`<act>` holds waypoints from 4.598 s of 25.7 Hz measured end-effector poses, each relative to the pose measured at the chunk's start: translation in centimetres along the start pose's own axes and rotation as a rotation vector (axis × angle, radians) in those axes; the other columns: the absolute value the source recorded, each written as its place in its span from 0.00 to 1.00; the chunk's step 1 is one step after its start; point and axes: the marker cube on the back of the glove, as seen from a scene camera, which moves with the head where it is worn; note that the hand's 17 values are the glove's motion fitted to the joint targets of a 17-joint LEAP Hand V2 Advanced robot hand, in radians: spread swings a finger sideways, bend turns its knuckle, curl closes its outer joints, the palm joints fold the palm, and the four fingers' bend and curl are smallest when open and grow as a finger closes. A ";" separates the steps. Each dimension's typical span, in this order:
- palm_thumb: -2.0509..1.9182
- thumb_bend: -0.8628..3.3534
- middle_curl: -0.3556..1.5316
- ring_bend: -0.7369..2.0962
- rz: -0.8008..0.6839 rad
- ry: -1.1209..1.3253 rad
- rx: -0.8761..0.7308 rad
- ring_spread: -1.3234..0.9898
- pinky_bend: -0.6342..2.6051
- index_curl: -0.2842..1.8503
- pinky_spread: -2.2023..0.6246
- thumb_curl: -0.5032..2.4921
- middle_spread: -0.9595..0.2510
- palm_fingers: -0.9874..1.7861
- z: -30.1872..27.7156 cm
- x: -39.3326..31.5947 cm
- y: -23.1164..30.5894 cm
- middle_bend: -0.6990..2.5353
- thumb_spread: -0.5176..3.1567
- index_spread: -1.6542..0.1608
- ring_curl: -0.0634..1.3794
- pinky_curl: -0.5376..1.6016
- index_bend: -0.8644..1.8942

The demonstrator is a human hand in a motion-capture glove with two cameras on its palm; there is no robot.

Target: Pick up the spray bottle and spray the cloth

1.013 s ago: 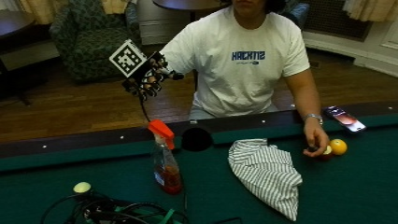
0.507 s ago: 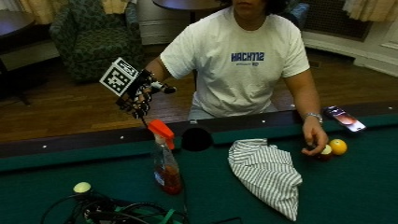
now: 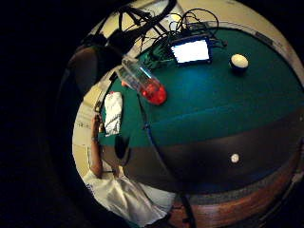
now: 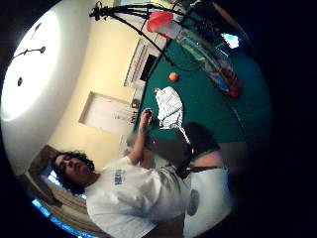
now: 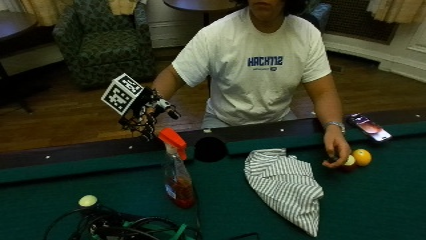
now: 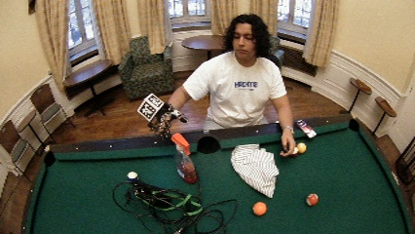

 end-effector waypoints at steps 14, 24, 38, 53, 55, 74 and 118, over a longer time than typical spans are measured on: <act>0.76 0.22 0.41 0.48 0.072 -0.047 0.176 0.49 0.42 0.26 0.70 0.32 0.62 0.84 0.5 0.3 -2.0 0.32 0.36 0.74 0.31 0.45 0.37; 0.76 0.21 0.49 0.56 0.118 -0.153 0.291 0.48 0.47 0.34 0.72 0.35 0.60 0.88 0.1 1.3 -1.6 0.41 0.34 0.75 0.40 0.51 0.50; 0.74 0.19 0.57 0.62 0.124 -0.139 0.235 0.48 0.50 0.41 0.72 0.38 0.61 0.76 -0.4 0.8 -1.7 0.48 0.33 0.77 0.48 0.57 0.55; 0.65 0.19 0.44 0.47 0.115 -0.013 0.035 0.52 0.37 0.32 0.81 0.32 0.69 0.45 2.9 0.5 -7.7 0.33 0.39 0.71 0.34 0.47 0.37; 0.65 0.19 0.43 0.45 0.111 -0.022 0.021 0.52 0.37 0.31 0.81 0.31 0.69 0.45 3.5 0.6 -8.2 0.32 0.39 0.70 0.32 0.45 0.36; 0.64 0.20 0.40 0.45 0.095 -0.325 0.005 0.52 0.33 0.26 0.82 0.30 0.71 0.48 8.8 1.4 -13.1 0.31 0.37 0.71 0.29 0.42 0.35; 0.74 0.20 0.45 0.49 -0.050 -0.485 -0.026 0.48 0.33 0.34 0.68 0.36 0.60 0.87 3.6 -15.6 -15.6 0.37 0.31 0.76 0.35 0.43 0.41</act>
